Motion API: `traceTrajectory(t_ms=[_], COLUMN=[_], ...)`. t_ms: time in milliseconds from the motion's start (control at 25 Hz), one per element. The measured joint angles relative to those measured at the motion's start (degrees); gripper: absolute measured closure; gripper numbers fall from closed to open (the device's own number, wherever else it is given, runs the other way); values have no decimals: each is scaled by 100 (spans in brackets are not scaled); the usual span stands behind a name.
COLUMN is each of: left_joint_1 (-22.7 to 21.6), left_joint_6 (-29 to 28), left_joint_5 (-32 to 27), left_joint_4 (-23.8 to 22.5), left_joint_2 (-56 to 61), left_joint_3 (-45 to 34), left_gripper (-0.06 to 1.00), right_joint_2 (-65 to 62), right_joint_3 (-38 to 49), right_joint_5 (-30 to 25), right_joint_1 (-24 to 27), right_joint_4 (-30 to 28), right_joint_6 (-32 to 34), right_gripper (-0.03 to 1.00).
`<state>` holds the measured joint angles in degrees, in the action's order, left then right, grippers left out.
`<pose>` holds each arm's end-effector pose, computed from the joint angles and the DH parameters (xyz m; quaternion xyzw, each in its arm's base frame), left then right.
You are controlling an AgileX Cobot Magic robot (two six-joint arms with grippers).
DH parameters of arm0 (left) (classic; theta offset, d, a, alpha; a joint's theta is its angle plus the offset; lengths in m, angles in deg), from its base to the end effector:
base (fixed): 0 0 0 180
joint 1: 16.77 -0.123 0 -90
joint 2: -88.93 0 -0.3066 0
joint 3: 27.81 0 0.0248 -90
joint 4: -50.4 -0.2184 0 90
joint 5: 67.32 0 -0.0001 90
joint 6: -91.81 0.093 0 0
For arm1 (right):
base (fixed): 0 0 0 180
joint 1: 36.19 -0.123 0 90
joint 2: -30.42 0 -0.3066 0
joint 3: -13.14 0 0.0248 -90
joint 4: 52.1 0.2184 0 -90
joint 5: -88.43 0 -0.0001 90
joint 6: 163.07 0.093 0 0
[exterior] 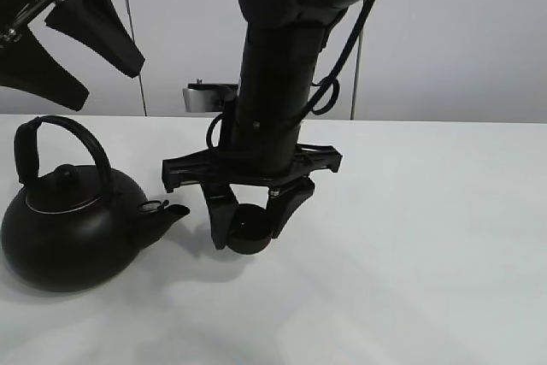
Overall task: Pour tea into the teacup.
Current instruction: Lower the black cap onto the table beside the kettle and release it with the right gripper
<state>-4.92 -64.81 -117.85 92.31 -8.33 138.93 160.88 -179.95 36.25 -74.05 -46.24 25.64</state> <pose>0.2725 -0.1062 0.3030 0.1083 0.9320 -0.2927 0.1841 0.3280 0.2645 0.1868 -0.2236 0.9695 0.0755 0.0665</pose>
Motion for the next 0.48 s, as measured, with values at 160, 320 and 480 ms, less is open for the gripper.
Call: traceTrajectory(t_ms=[160,320,480], left_joint_1=[0,0,0], left_joint_6=[0,0,0], left_joint_5=[0,0,0], left_joint_4=[0,0,0], left_joint_2=[0,0,0], left_joint_3=[0,0,0], left_gripper=[44,44,44], right_joint_2=[149,217,220], right_joint_3=[0,0,0], right_joint_5=[184,353,525], right_joint_1=[0,0,0], right_joint_4=[-133,-157,-177], right_joint_6=[53,60,65], right_gripper=[57,57,57])
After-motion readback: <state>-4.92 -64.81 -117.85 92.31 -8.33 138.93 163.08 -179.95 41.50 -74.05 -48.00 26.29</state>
